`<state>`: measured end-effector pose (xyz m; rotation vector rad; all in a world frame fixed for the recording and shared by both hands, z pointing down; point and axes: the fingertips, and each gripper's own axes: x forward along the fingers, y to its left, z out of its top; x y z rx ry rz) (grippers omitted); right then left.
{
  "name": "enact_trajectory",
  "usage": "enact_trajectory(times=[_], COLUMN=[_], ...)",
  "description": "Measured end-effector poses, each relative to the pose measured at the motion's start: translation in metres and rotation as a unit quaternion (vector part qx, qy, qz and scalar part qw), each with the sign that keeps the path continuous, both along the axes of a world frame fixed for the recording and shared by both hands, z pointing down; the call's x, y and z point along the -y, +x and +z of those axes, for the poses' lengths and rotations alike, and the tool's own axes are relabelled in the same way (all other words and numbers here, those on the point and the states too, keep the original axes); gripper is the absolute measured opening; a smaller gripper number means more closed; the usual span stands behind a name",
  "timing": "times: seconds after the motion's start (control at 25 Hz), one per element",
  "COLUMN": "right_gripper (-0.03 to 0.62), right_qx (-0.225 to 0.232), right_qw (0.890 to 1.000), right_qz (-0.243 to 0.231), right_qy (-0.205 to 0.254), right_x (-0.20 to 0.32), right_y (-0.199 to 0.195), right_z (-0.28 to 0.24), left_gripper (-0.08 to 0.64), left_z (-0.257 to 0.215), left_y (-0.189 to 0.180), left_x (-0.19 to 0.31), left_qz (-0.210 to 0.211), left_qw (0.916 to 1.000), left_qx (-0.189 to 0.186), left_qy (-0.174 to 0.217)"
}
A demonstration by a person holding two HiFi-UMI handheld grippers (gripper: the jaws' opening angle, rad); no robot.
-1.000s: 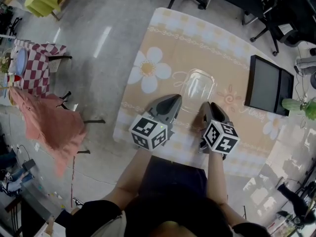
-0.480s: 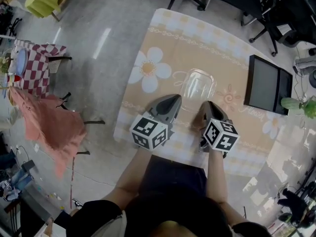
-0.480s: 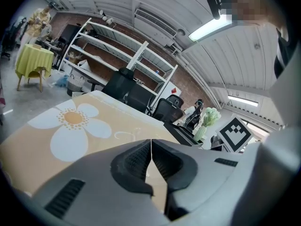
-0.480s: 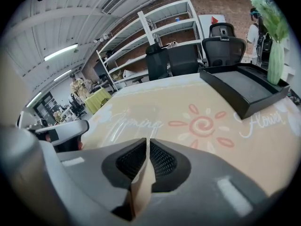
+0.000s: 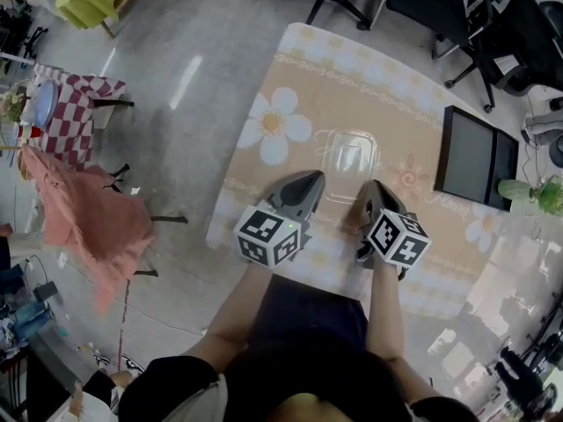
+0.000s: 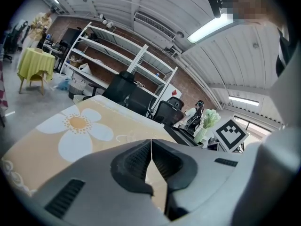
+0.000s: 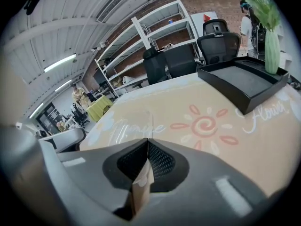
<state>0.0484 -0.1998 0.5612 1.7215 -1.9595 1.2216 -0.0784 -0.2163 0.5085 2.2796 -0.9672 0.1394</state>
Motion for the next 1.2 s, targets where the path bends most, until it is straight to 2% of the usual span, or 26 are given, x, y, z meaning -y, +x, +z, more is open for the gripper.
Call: enact_trajectory(times=[0.44,1.2], right_gripper=[0.005,0.005], right_qx=[0.028,0.054], right_qw=[0.999,0.993], right_qz=[0.018,-0.004], right_qy=[0.032,0.103], right_x=[-0.012,-0.018], right_y=[0.006,0.014], right_z=[-0.021,-0.075], left_gripper=[0.012,0.012], left_z=[-0.012,-0.049], left_y=[0.002,0.015], left_x=[-0.013,-0.037], left_qz=[-0.001,-0.017], left_qw=[0.9998,0.9968], left_qx=[0.007,0.032], left_qy=[0.02,0.072])
